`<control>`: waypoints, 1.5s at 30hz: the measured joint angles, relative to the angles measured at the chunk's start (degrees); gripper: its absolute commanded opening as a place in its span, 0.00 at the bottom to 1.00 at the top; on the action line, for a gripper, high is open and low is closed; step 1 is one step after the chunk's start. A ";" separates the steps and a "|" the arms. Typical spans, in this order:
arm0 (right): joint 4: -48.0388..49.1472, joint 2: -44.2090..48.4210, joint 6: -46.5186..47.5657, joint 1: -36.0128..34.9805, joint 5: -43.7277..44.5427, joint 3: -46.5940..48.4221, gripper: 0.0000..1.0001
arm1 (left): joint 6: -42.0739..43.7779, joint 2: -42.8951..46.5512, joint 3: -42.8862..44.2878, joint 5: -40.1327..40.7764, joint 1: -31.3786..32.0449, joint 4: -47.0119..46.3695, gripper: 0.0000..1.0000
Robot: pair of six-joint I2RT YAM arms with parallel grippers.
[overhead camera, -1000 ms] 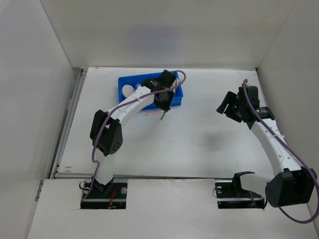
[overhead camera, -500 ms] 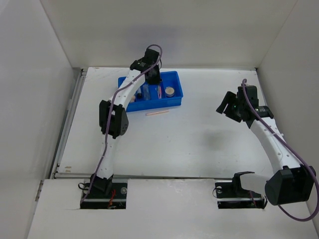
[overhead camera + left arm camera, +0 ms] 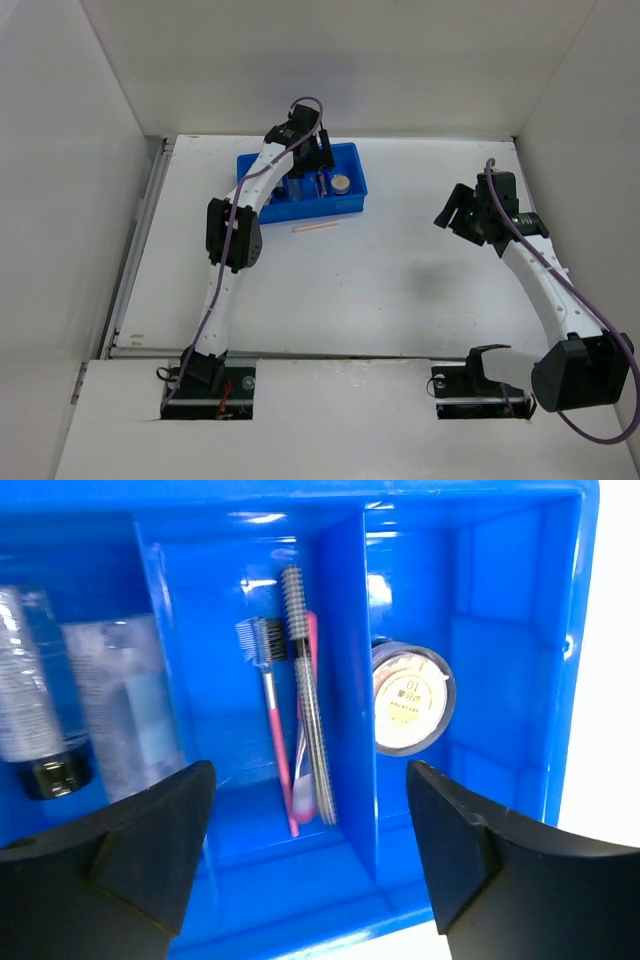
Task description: Organize the makeup
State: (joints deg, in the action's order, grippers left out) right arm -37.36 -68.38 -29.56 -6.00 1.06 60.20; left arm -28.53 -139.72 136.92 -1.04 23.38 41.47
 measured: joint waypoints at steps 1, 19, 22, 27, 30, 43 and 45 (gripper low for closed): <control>0.00 0.00 0.00 0.00 0.00 0.02 0.71 | 0.55 0.35 -0.04 -0.02 0.04 0.04 0.71; 0.09 0.90 -0.22 0.00 -1.36 -0.33 0.71 | 25.79 28.06 -38.73 14.38 19.32 -2.27 0.54; 0.09 0.90 -0.24 0.00 -1.51 -0.33 0.71 | 26.40 23.37 -40.13 17.62 18.88 -2.21 0.67; 0.09 0.90 -0.24 0.00 -1.53 -0.35 0.71 | 27.15 18.34 -40.46 20.52 18.10 -2.64 0.67; 0.09 0.90 -0.24 0.00 -1.55 -0.37 0.71 | 27.76 16.83 -39.52 21.33 18.05 -2.71 0.63; 0.07 0.90 -0.24 0.00 -1.51 -0.37 0.71 | 31.10 13.88 -37.88 20.55 16.15 -6.23 0.58; 0.07 0.90 -0.24 0.00 -1.49 -0.37 0.71 | 31.56 13.86 -37.88 20.26 15.45 -6.64 0.58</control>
State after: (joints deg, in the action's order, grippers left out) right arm -37.30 -67.48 -29.80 -6.00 -0.43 59.83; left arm 3.03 -125.86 99.04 19.22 38.83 34.83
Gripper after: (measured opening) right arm 0.705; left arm 0.585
